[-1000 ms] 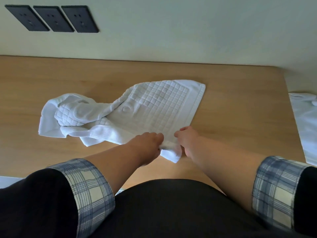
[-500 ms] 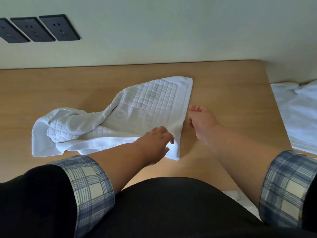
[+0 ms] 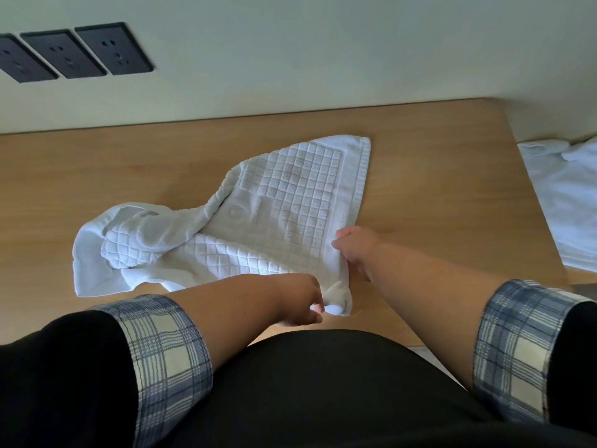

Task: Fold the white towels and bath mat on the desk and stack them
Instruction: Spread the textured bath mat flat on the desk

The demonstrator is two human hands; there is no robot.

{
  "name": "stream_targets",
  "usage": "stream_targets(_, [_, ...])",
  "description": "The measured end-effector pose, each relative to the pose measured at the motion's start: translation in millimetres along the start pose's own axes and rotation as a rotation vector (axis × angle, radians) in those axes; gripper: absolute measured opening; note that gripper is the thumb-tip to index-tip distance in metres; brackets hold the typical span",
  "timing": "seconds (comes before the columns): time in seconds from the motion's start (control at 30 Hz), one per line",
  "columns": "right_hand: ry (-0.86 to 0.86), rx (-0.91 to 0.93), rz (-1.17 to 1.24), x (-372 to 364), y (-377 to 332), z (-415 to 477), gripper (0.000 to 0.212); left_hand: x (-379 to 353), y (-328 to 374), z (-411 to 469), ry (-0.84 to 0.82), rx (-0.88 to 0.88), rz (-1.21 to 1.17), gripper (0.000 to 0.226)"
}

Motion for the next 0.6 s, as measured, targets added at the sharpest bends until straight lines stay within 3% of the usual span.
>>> stream_targets(0.13, [0.182,0.146,-0.015,4.2,3.1,0.6,0.031,1.1,11.4,-4.0,-0.045,-0.067,0.023,0.034])
stream_targets(0.2, [0.287,0.21,0.017,14.4,8.4,-0.3,0.034,3.7,20.1,-3.4,-0.057,-0.093,0.019,0.035])
stream_targets(0.33, [0.356,0.28,-0.197,44.7,3.8,3.9,0.048,9.2,35.6,2.0,-0.097,-0.14,0.0,0.05])
stream_targets(0.43, [0.354,0.254,-0.461,48.8,-2.3,1.3,0.051,9.5,35.5,2.8,-0.167,-0.106,-0.153,0.057])
stream_targets(0.5, [0.311,0.41,-0.529,32.5,-10.8,-7.4,0.04,5.3,27.2,1.8,-0.198,-0.057,-0.246,0.056])
stream_targets(0.6, [0.001,0.427,-0.757,-12.9,-12.9,-16.0,0.029,1.8,-0.1,-2.7,-0.029,0.061,-0.366,0.049])
Point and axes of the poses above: each hand's wrist, its own z-axis towards the middle knuckle, its own x-axis out of the back of the hand, y = z × x, the point moved 2 cm from there along z, towards the middle knuckle, and after that the axes turned 1 degree about z, right-handed, at the moved point
